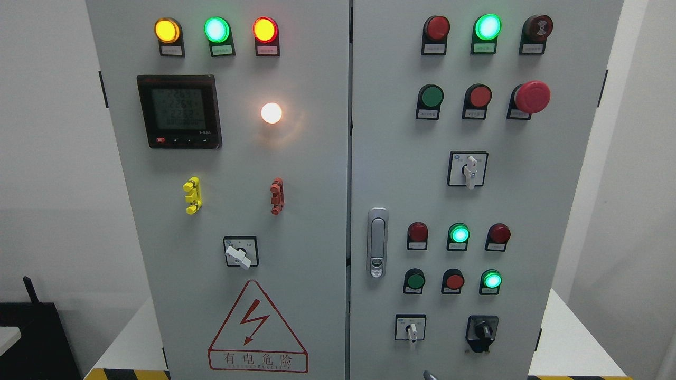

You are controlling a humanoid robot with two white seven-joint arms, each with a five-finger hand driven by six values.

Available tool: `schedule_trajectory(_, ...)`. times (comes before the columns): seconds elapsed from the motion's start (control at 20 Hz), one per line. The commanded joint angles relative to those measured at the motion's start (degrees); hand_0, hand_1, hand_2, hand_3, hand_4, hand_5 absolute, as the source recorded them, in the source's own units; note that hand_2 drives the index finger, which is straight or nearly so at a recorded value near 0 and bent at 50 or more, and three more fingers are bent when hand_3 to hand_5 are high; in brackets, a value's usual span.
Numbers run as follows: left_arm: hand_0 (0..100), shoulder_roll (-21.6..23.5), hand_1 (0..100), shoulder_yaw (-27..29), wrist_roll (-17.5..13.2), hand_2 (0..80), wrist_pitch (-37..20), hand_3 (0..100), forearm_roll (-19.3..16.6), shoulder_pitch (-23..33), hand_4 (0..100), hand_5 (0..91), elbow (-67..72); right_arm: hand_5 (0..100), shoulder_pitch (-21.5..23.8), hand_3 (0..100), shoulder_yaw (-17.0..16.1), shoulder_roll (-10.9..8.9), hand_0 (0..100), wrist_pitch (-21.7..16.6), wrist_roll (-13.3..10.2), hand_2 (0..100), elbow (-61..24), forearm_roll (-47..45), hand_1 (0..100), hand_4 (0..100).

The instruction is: Release door handle

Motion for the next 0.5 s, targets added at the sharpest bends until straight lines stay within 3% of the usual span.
schedule_trajectory(0.0,12,0.0,39,0.2,0.0,0.0,0.0,0,-1.7,-0.9,0,0.0,1.3,8,0.3,11,0.0,-0.01,45,-0.4,0.0,0,0.0,0.1,2,9)
schedule_trajectory(0.25,12,0.0,39,0.2,0.0,0.0,0.0,0,-1.6,-0.9,0,0.0,1.4,11,0.3,13,-0.2,0.08,44,-0.9,0.0,0,-0.1,0.5,4,13)
schedule_trajectory(0.35,12,0.0,39,0.2,0.0,0.0,0.0,0,-1.7,-0.9,0,0.0,1.3,19,0.0,20,-0.4,-0.27,43,-3.1,0.0,0,-0.1,1.6,4,25)
schedule_trajectory(0.45,12,0.0,39,0.2,0.0,0.0,0.0,0,-1.6,-0.9,0,0.0,1.4,26,-0.2,34,-0.7,-0.10,43,-4.7,-0.1,0,0.0,6.8,5,36)
